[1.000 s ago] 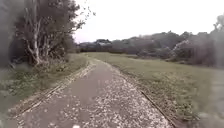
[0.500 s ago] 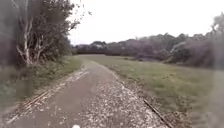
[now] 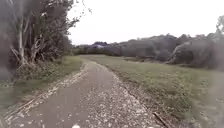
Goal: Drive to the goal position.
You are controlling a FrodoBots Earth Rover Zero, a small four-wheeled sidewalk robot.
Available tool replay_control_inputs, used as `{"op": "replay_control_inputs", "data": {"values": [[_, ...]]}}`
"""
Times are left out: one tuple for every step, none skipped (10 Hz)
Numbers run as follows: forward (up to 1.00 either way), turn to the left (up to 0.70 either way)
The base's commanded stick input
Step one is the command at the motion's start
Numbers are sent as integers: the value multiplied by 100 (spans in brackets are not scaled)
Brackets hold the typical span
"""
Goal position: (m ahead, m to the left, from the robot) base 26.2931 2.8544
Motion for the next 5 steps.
{"op": "replay_control_inputs", "data": {"values": [[70, 0], [70, 0], [70, 3], [70, 18], [70, 32]]}}
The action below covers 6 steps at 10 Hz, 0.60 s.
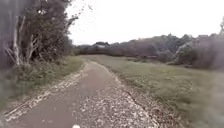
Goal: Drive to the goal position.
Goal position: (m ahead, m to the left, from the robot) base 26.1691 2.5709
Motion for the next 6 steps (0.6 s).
{"op": "replay_control_inputs", "data": {"values": [[70, 34], [70, 35], [70, 24], [70, 9], [70, 0], [70, 0]]}}
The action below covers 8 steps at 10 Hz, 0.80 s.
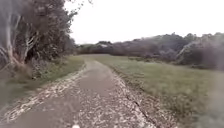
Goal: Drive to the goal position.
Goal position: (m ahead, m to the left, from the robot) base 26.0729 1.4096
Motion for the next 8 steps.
{"op": "replay_control_inputs", "data": {"values": [[70, 0], [70, 0], [70, 0], [70, 0], [70, 0], [70, 0], [70, 0], [70, 0]]}}
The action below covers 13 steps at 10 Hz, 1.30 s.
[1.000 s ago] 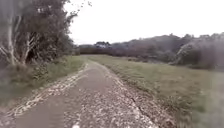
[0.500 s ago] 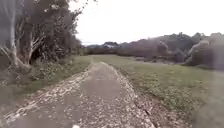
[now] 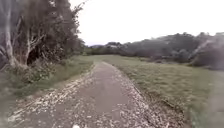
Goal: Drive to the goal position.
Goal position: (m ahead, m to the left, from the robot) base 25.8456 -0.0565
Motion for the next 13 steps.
{"op": "replay_control_inputs", "data": {"values": [[70, 0], [70, 0], [70, 0], [70, 0], [70, 0], [70, 0], [70, 0], [70, 0], [70, 0], [70, 0], [70, -24], [70, -9], [70, 0]]}}
